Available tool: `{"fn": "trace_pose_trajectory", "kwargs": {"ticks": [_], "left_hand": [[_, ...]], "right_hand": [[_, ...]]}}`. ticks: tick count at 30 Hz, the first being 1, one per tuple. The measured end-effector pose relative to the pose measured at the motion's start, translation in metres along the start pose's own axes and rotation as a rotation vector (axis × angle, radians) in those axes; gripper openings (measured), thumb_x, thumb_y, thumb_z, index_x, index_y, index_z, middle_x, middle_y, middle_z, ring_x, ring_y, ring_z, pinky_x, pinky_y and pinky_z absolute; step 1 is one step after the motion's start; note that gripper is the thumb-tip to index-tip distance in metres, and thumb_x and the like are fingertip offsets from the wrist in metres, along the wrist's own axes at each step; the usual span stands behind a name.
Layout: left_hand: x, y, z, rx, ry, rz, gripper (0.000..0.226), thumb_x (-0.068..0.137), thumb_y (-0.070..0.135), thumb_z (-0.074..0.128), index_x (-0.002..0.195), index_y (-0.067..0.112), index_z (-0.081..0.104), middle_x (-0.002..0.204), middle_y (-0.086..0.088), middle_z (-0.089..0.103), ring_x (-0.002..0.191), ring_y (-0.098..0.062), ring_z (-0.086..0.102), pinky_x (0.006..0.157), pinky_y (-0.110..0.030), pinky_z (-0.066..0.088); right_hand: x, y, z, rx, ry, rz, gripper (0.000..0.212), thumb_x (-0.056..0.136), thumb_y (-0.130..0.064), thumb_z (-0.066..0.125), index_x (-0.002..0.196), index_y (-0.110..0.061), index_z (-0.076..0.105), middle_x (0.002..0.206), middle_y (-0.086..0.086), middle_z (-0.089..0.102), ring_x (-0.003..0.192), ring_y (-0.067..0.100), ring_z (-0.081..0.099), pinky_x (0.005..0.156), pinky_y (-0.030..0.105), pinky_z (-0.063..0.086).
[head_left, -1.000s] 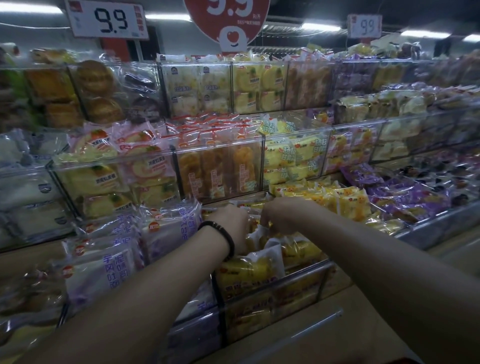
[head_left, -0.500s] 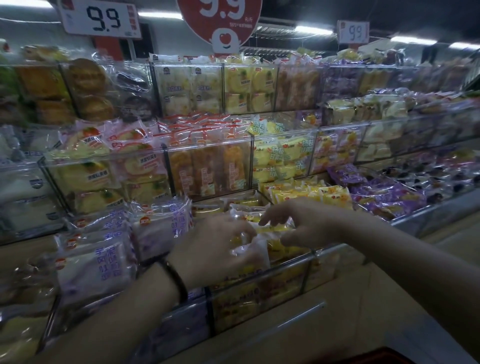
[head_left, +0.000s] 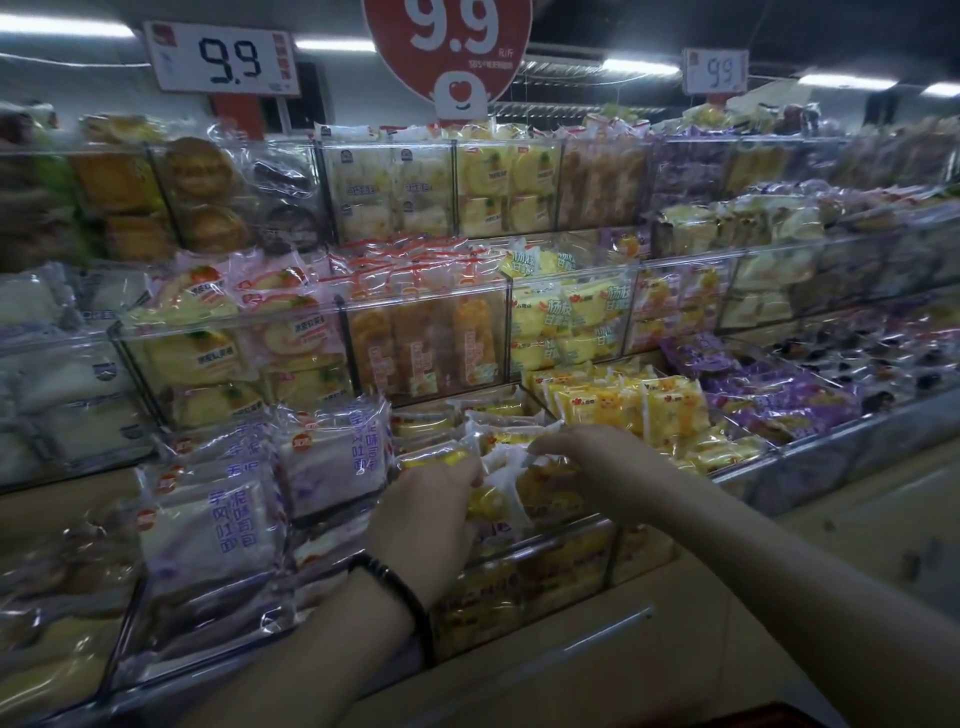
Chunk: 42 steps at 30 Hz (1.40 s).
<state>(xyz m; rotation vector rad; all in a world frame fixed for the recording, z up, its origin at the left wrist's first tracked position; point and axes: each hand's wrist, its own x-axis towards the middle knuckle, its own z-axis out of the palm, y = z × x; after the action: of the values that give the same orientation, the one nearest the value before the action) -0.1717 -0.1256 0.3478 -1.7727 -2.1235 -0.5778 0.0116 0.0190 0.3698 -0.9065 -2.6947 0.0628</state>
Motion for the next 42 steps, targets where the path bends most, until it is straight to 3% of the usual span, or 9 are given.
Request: {"fn": "trace_pose_trajectory", "kwargs": {"ticks": [4, 8, 15, 21, 25, 27, 29, 34, 42], "left_hand": [[0.007, -0.001, 0.003, 0.030, -0.008, -0.060, 0.034, 0.088, 0.028, 0.078, 0.114, 0.031, 0.055, 0.114, 0.003, 0.067, 0.108, -0.022, 0.062, 0.088, -0.040, 0.058], [0.015, -0.005, 0.004, 0.048, -0.052, -0.071, 0.039, 0.087, 0.032, 0.079, 0.118, 0.035, 0.055, 0.119, 0.003, 0.067, 0.113, -0.024, 0.058, 0.097, -0.044, 0.051], [0.019, 0.006, 0.016, 0.265, -0.162, -0.045, 0.040, 0.098, 0.016, 0.062, 0.134, 0.031, 0.054, 0.135, -0.005, 0.053, 0.130, -0.032, 0.044, 0.112, -0.049, 0.039], [0.021, -0.009, 0.010, 0.105, -0.248, -0.038, 0.051, 0.096, 0.046, 0.066, 0.144, 0.045, 0.047, 0.138, 0.005, 0.048, 0.135, -0.025, 0.040, 0.116, -0.050, 0.030], [0.023, -0.010, 0.011, 0.070, -0.262, -0.045, 0.054, 0.099, 0.042, 0.065, 0.148, 0.048, 0.044, 0.134, 0.005, 0.046, 0.135, -0.024, 0.039, 0.117, -0.051, 0.027], [0.025, -0.009, 0.011, 0.073, -0.278, -0.047, 0.052, 0.100, 0.042, 0.063, 0.148, 0.048, 0.044, 0.134, 0.004, 0.046, 0.135, -0.026, 0.039, 0.117, -0.051, 0.028], [0.027, -0.009, 0.009, 0.082, -0.309, -0.047, 0.051, 0.101, 0.042, 0.061, 0.149, 0.047, 0.044, 0.138, 0.001, 0.046, 0.137, -0.028, 0.037, 0.118, -0.054, 0.027], [0.033, -0.015, -0.001, 0.043, -0.401, -0.018, 0.046, 0.103, 0.042, 0.058, 0.147, 0.046, 0.048, 0.132, -0.002, 0.045, 0.135, -0.030, 0.035, 0.119, -0.055, 0.025], [0.042, -0.023, -0.005, 0.036, -0.468, 0.005, 0.042, 0.102, 0.049, 0.057, 0.144, 0.046, 0.052, 0.133, -0.003, 0.041, 0.131, -0.030, 0.034, 0.113, -0.056, 0.034]], "right_hand": [[0.008, 0.004, -0.007, 0.122, -0.030, 0.055, 0.032, 0.100, -0.024, 0.067, 0.129, -0.039, 0.065, 0.126, -0.004, 0.069, 0.100, 0.013, 0.066, 0.081, 0.035, 0.061], [0.019, 0.009, -0.012, 0.108, -0.081, 0.071, 0.029, 0.100, -0.021, 0.067, 0.120, -0.042, 0.065, 0.117, -0.005, 0.068, 0.095, 0.015, 0.067, 0.080, 0.043, 0.064], [0.025, -0.003, -0.004, -0.083, -0.075, -0.027, 0.025, 0.100, -0.025, 0.065, 0.118, -0.042, 0.063, 0.114, -0.009, 0.067, 0.095, 0.014, 0.063, 0.078, 0.040, 0.063], [0.035, -0.014, -0.017, -0.166, -0.088, -0.026, 0.040, 0.105, -0.017, 0.055, 0.138, -0.041, 0.057, 0.104, -0.012, 0.056, 0.078, 0.009, 0.052, 0.062, 0.029, 0.052], [0.031, -0.022, -0.003, -0.184, -0.133, -0.017, 0.046, 0.098, -0.008, 0.058, 0.135, -0.035, 0.058, 0.127, 0.000, 0.065, 0.109, 0.023, 0.062, 0.084, 0.042, 0.059], [0.027, -0.024, 0.002, -0.143, -0.156, -0.019, 0.040, 0.094, -0.025, 0.066, 0.132, -0.031, 0.057, 0.128, 0.001, 0.062, 0.119, 0.025, 0.058, 0.091, 0.045, 0.056], [0.023, -0.024, 0.009, -0.142, -0.160, -0.022, 0.052, 0.087, -0.043, 0.075, 0.133, -0.030, 0.055, 0.128, 0.000, 0.059, 0.121, 0.024, 0.054, 0.095, 0.046, 0.052], [0.026, -0.013, 0.006, -0.153, -0.089, -0.015, 0.046, 0.090, -0.025, 0.076, 0.129, -0.040, 0.058, 0.137, -0.005, 0.058, 0.135, 0.024, 0.048, 0.114, 0.058, 0.034], [0.021, 0.006, 0.001, -0.163, -0.083, -0.128, 0.051, 0.096, -0.031, 0.070, 0.140, -0.046, 0.051, 0.135, -0.008, 0.049, 0.130, 0.019, 0.043, 0.111, 0.052, 0.033]]}}
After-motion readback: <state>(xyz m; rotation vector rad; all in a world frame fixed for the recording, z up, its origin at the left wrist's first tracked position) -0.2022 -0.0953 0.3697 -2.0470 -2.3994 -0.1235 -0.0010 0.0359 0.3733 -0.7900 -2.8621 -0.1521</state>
